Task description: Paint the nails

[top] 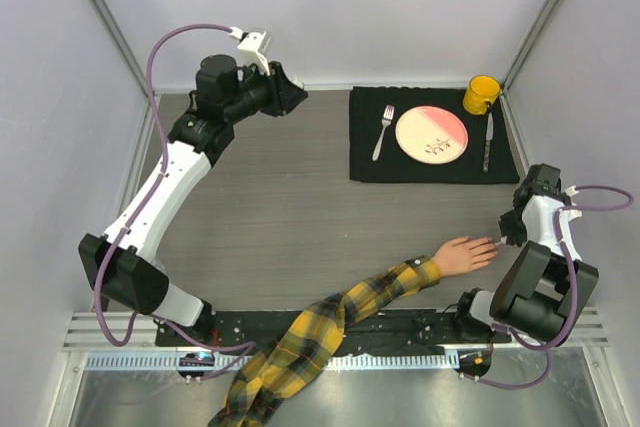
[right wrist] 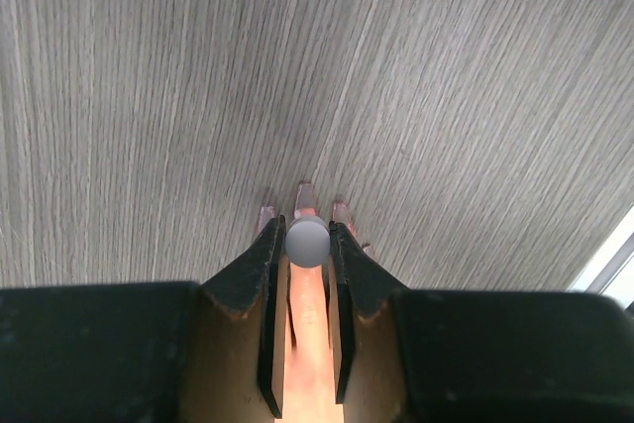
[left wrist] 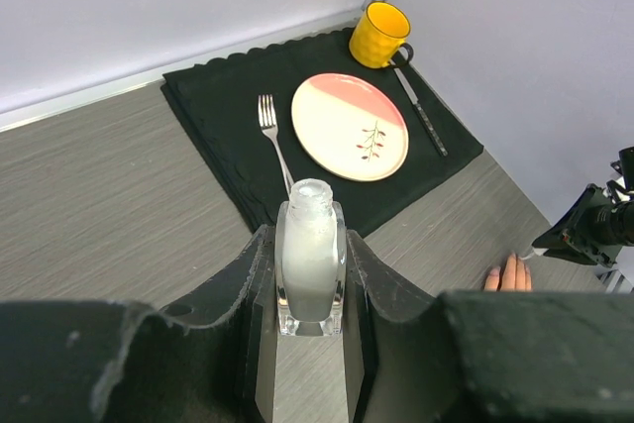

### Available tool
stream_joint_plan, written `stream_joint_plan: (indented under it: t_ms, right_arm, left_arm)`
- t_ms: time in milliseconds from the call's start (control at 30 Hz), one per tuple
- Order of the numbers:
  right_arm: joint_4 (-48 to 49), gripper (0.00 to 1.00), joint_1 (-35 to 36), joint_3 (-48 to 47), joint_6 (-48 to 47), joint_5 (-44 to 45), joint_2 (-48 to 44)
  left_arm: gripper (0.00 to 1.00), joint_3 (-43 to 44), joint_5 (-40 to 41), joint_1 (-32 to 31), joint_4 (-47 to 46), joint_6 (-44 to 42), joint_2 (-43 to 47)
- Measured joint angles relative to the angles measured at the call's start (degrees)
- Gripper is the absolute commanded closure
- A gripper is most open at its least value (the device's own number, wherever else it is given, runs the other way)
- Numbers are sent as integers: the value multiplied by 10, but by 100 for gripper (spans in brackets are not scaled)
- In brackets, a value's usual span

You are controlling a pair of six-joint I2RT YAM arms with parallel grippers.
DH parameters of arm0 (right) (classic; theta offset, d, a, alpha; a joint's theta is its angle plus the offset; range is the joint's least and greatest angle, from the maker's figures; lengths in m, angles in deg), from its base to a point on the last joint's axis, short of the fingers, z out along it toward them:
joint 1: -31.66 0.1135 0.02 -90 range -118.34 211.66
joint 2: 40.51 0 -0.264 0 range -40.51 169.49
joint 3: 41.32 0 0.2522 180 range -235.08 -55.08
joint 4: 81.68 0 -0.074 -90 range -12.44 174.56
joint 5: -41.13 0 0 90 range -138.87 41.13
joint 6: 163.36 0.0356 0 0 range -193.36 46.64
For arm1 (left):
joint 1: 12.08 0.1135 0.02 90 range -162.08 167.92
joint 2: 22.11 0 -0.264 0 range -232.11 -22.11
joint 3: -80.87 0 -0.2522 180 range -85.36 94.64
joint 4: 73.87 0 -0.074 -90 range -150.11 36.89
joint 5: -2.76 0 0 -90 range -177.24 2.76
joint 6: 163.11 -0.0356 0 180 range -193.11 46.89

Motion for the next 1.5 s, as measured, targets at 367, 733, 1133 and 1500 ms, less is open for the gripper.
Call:
stream_joint_plan:
  t_ms: [367, 733, 1133, 1500]
  right_arm:
    - [-3, 100, 0, 0, -1, 2, -6]
    - [-2, 100, 0, 0, -1, 4, -6]
    - [13, 100, 0, 0, -3, 4, 2]
    - [17, 100, 0, 3, -3, 4, 13]
  left_arm:
    - [100, 0, -6, 0, -4, -2, 3]
    - [100, 0, -17, 0, -6, -2, 4]
    - [100, 0, -19, 0, -6, -2, 4]
    - [100, 0, -22, 0, -6, -2, 4]
